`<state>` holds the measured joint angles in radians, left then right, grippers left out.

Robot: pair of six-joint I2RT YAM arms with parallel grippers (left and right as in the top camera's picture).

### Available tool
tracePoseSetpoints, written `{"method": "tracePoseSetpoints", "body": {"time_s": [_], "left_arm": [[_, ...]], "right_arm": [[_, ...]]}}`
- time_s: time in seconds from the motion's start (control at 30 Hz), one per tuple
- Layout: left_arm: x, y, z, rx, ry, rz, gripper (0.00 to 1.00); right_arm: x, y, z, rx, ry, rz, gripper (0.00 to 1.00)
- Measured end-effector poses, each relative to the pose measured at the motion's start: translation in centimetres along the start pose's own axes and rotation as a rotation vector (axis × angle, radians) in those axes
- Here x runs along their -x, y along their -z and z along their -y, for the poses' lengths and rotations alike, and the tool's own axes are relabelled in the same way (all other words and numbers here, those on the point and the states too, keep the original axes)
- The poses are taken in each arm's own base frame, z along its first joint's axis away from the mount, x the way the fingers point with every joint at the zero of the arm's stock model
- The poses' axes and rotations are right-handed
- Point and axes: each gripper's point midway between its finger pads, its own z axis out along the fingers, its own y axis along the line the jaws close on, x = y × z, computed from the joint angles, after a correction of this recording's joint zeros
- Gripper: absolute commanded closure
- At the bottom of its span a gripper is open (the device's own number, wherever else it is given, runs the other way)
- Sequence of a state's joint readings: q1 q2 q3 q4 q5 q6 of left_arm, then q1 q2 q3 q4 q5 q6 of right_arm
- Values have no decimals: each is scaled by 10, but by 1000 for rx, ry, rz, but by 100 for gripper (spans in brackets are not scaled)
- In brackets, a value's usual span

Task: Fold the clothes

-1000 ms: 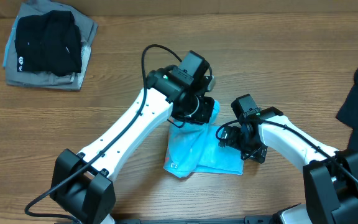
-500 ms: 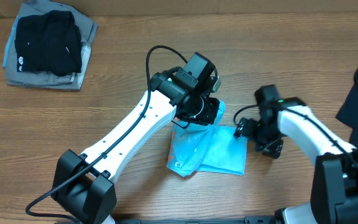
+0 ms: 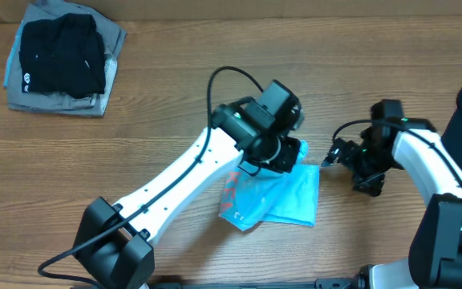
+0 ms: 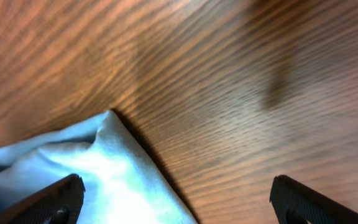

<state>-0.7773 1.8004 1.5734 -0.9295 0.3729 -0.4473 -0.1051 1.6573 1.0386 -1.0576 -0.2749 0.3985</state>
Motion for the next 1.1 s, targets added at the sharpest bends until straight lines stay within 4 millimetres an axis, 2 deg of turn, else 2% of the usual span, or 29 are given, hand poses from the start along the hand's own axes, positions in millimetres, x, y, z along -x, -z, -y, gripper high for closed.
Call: {"method": "tracePoseSetpoints", "body": {"time_s": [0.1,0.23,0.33,0.47,0.67,0.8,1.0,1.1], "left_arm": [[-3,-7,12,-2,-28,9,89],[-11,-20,20,5,-50,-8,87],[-13,-33,17,21,-50,-28,87],[-14,-46,6,47,-36,-50,87],[2,-37,-7,36,-25,-23,87],[16,-26,-4,-13,-33,2,86],[14,-24,4,-56,-54,-12,87],[14,-22,-1,-55,-42,-19,87]], "right_arm": [[11,19,-1,17,-16,17,0],[19,41,-8,30,-7,40,0],[21,51,-12,36,2,47,0],[19,54,-12,36,4,45,0],[14,74,-10,74,-4,84,0],[8,89,-14,113,14,112,0],[-3,93,-19,147,39,80,0],[-11,92,-19,145,53,51,0]]}}
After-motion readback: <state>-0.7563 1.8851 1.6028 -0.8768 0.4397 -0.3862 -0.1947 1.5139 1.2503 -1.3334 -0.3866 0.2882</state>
